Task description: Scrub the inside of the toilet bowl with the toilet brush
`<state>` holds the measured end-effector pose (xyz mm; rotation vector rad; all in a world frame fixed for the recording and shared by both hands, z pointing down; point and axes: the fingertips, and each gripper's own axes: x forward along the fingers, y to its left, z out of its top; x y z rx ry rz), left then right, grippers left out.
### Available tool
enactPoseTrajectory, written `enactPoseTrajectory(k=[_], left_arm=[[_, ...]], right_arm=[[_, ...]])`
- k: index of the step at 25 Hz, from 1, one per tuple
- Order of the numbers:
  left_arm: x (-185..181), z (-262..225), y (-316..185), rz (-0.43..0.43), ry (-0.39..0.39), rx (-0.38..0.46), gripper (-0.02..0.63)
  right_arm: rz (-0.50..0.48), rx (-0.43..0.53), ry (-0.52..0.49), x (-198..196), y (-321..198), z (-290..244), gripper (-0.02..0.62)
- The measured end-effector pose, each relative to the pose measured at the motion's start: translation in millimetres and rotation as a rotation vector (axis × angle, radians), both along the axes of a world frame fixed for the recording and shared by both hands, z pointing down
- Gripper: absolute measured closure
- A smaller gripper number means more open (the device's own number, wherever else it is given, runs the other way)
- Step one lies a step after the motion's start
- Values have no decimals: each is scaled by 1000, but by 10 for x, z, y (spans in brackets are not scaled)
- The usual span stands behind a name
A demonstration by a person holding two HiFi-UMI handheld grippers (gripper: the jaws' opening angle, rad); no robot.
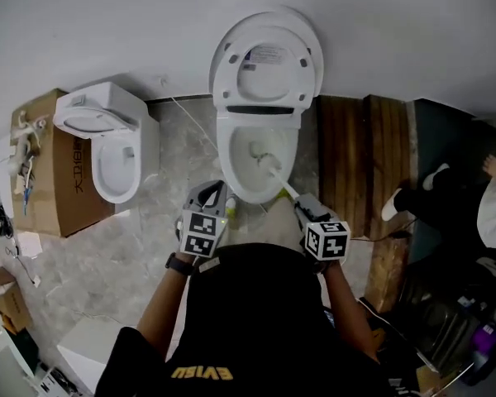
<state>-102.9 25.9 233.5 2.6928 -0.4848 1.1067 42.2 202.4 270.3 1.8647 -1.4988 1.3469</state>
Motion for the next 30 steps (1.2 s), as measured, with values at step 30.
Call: enactPoseTrajectory(k=[30], left_arm=[[-410, -144, -172, 309, 39, 22, 586]], right_arm=[[86, 3, 200, -701, 3, -511, 440]])
